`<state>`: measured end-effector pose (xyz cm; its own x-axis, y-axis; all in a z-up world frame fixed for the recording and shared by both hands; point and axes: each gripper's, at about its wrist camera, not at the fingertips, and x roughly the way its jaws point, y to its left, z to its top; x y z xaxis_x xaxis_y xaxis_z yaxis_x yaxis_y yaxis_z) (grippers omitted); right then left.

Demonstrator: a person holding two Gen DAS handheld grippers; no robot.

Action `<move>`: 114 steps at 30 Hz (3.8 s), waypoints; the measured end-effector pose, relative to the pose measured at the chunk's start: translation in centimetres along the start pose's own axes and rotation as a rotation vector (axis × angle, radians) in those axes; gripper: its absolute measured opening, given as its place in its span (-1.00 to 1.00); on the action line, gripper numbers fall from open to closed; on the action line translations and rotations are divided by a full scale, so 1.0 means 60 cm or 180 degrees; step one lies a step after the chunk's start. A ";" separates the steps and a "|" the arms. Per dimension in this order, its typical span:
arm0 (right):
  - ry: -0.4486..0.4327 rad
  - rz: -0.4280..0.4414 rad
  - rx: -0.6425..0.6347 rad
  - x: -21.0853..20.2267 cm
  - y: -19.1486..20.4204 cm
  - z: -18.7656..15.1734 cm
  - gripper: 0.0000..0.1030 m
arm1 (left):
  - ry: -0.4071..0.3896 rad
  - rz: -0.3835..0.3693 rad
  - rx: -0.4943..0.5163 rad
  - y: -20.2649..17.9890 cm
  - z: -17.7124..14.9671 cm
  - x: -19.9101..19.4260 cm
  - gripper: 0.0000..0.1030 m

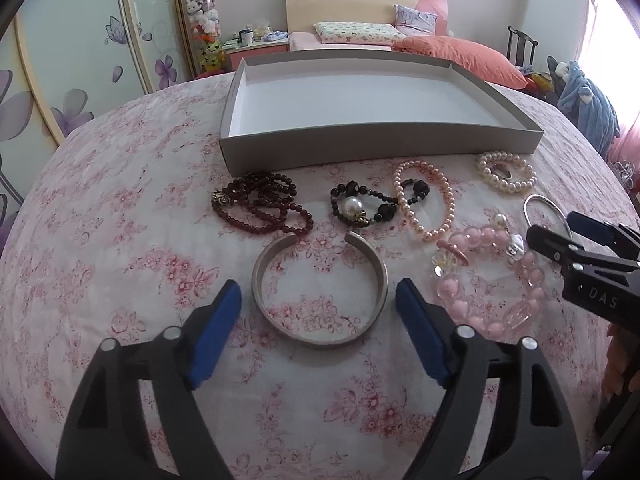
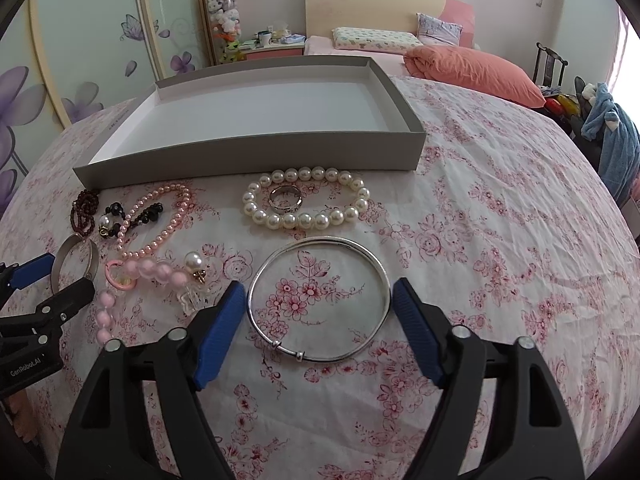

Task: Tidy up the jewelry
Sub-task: 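Grasp the wide silver cuff with the left tool while the right tool reaches the thin silver bangle, then carry the cuff into the gray tray with the left tool while the right tool carries the thin bangle there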

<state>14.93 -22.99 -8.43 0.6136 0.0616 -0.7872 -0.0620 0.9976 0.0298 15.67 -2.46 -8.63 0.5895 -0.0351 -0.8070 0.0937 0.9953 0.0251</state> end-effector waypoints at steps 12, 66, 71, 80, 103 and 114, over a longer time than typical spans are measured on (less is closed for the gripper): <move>-0.0006 0.0003 -0.0036 -0.002 -0.001 -0.001 0.43 | -0.0083 0.0003 -0.0024 -0.002 0.005 0.000 0.29; -0.1601 0.0159 0.0061 -0.129 0.007 0.083 0.41 | -0.1227 -0.0038 -0.0040 -0.011 0.101 -0.123 0.28; -0.1641 0.0143 0.0066 -0.106 0.006 0.116 0.41 | -0.1249 0.0008 -0.0054 -0.016 0.143 -0.096 0.28; -0.1503 0.0156 0.0139 -0.039 0.009 0.170 0.41 | -0.1120 0.0035 -0.0108 -0.012 0.191 -0.022 0.28; -0.0364 0.0377 0.0468 0.126 0.006 0.211 0.46 | -0.0503 -0.0064 -0.0108 -0.007 0.226 0.127 0.30; -0.0507 0.0391 0.0597 0.082 -0.015 0.205 0.50 | -0.0553 -0.0016 -0.0246 0.014 0.231 0.109 0.31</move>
<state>27.70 -23.19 -4.74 0.7276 0.1718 -0.6642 -0.0059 0.9697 0.2444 30.71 -3.13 -5.69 0.7195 -0.0485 -0.6928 0.0390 0.9988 -0.0294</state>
